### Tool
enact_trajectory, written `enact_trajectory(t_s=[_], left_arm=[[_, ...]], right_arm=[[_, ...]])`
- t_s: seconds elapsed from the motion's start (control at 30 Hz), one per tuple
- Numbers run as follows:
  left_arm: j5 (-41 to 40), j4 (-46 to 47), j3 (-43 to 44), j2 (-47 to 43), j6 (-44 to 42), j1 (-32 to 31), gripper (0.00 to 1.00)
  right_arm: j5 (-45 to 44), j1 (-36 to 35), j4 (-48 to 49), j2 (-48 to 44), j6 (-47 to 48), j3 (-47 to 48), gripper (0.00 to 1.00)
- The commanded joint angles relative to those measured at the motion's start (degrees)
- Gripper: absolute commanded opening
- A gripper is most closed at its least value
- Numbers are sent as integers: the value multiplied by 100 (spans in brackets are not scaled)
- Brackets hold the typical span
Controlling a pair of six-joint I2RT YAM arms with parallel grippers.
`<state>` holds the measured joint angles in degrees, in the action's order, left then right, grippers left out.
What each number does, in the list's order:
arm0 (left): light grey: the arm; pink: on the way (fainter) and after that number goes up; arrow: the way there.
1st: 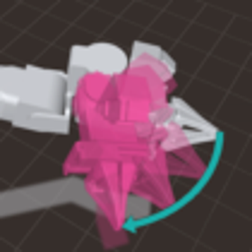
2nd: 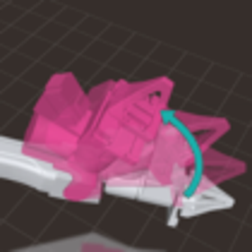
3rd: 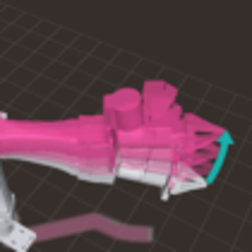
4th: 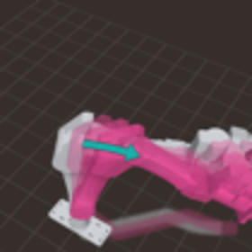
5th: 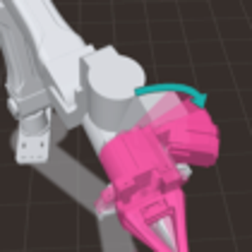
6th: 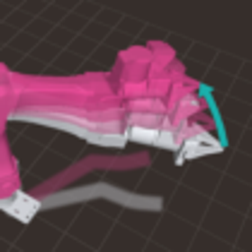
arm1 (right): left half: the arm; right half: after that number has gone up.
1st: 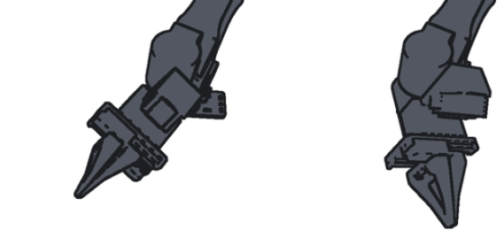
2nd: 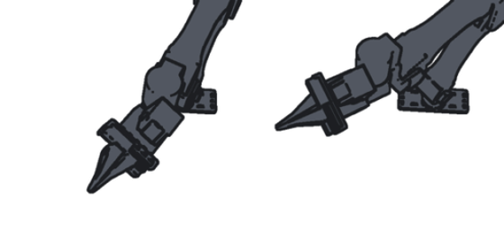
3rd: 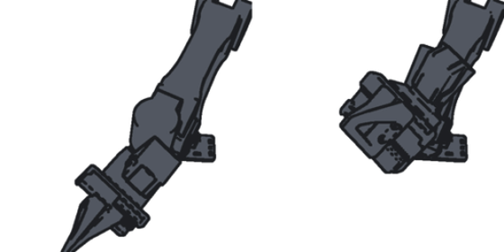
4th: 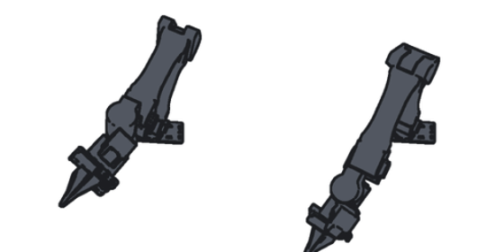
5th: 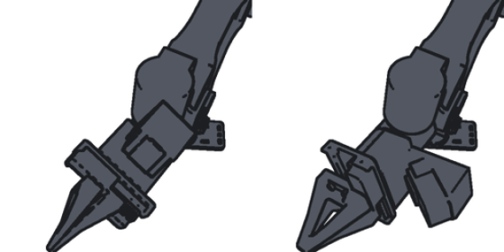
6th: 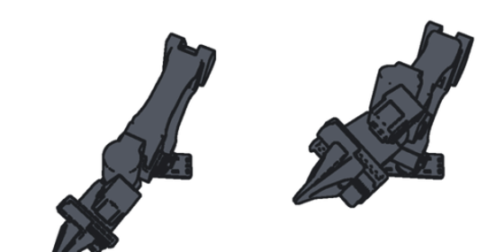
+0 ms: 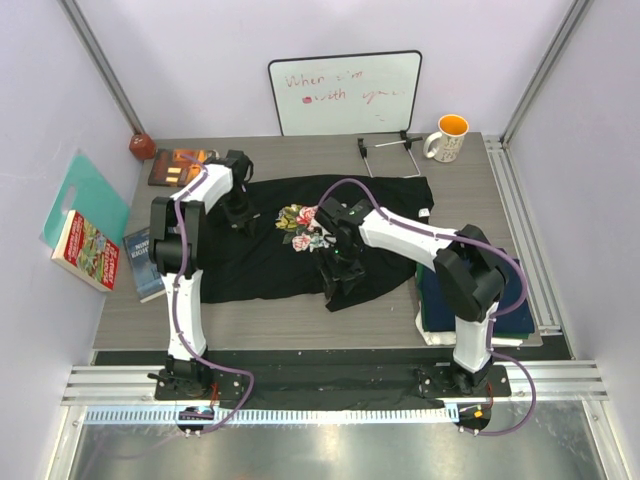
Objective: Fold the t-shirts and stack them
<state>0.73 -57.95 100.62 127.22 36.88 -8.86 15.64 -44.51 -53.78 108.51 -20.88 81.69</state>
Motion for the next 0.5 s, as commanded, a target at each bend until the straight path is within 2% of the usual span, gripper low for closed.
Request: enact_trajectory(t_s=[0.0, 0.47], left_arm=[[-135, 126, -332, 128, -164, 42, 10], [-91, 416, -754, 93, -182, 69, 10]], right_arm=[[-237, -22, -80, 100, 5, 101, 57], [-201, -286, -256, 900, -12, 417, 57]])
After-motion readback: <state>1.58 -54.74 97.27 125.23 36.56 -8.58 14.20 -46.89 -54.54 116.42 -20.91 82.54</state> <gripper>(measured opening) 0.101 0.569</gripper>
